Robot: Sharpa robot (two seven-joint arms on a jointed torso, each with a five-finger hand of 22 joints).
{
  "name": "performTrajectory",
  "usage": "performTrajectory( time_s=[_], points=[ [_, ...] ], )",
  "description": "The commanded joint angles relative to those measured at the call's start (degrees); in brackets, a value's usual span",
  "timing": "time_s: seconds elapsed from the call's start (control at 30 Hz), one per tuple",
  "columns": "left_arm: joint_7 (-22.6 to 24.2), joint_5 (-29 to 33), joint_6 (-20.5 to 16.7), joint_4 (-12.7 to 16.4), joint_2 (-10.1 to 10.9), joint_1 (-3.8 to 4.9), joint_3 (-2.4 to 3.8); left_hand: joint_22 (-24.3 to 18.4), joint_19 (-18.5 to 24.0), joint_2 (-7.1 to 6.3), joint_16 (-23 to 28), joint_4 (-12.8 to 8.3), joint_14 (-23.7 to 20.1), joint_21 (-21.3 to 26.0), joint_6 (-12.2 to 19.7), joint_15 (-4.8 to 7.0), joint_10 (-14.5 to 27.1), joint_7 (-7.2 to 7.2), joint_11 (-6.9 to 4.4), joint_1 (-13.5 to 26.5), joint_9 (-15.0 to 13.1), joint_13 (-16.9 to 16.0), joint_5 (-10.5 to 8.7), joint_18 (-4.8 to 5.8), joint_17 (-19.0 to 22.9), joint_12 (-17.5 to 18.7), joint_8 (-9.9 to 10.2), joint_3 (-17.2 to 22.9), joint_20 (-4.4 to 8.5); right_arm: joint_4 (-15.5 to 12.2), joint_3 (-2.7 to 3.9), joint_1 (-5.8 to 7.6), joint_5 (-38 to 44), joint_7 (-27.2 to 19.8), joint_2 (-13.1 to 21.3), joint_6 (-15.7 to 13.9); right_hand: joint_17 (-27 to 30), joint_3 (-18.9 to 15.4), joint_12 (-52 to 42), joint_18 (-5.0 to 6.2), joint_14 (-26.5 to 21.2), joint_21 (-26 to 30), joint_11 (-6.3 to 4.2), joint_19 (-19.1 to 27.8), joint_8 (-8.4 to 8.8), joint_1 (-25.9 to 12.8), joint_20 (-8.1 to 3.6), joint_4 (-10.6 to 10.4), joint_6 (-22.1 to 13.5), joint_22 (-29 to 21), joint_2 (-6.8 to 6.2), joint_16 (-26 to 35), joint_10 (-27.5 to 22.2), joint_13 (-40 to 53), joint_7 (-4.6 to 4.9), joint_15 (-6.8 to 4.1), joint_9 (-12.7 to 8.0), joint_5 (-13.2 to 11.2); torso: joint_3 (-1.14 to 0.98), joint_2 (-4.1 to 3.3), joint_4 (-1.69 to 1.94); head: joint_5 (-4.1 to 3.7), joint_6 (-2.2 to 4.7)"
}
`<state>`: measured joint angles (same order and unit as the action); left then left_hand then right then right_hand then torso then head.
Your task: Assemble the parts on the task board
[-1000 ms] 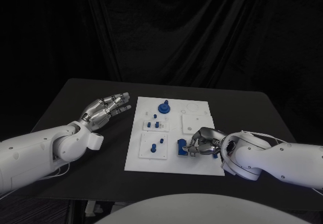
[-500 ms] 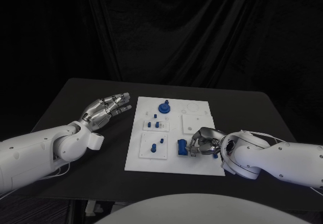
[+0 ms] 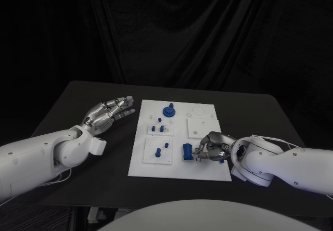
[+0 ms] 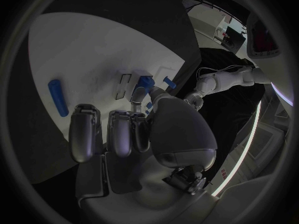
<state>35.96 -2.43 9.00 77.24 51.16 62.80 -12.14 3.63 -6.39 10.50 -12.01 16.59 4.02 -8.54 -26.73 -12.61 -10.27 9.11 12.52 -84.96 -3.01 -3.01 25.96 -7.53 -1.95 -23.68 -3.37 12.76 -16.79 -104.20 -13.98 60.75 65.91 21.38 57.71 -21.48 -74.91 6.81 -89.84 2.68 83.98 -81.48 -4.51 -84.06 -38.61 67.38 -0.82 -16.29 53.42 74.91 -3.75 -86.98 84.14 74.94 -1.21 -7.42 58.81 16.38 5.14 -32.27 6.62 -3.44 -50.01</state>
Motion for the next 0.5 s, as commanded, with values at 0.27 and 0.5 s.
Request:
performTrajectory(
  time_s=[0.27, 0.5],
  points=[
    [0.59, 0.09, 0.02, 0.24, 0.12, -0.12, 0.05, 0.09, -0.24, 0.1, -0.61, 0.0, 0.18, -0.38, -0.29, -0.28, -0.62, 3.68, 0.27, -0.68, -0.06, -0.12, 0.25, 0.39, -0.09, -0.58, -0.45, 0.29, -0.04, -3.32, 0.1, 3.67, 5.67, 5.42, 7.37, -2.61, -10.51, -1.93, -0.16, -0.82, 5.16, -1.35, 2.32, -3.14, 13.47, -3.44, 1.4, -0.24, 0.95, 12.62, 0.21, -0.79, 5.86, 15.06, 3.13, 1.79, -13.06, -0.07, 0.01, 0.07, -0.07, -1.0, 0.01],
    [0.6, 0.09, -0.11, 0.32, 0.15, -0.12, 0.05, 0.11, -0.29, 0.03, -0.73, 0.01, 0.27, -0.43, -0.39, -0.3, -0.81, 3.69, 0.3, -0.69, -0.08, -0.15, 0.27, 0.4, -0.11, -0.8, -0.49, 0.28, -0.04, -2.61, -0.19, 4.21, 11.51, 9.62, 9.31, -0.58, -10.18, -1.76, -0.16, -0.77, 5.08, -1.26, 2.43, -3.07, 14.99, -2.75, 1.59, -0.2, 2.28, 12.57, 0.13, -0.65, 5.86, 15.06, 3.09, 1.88, -15.42, 3.59, 0.04, 0.1, 0.02, -2.15, 0.01]
  ],
)
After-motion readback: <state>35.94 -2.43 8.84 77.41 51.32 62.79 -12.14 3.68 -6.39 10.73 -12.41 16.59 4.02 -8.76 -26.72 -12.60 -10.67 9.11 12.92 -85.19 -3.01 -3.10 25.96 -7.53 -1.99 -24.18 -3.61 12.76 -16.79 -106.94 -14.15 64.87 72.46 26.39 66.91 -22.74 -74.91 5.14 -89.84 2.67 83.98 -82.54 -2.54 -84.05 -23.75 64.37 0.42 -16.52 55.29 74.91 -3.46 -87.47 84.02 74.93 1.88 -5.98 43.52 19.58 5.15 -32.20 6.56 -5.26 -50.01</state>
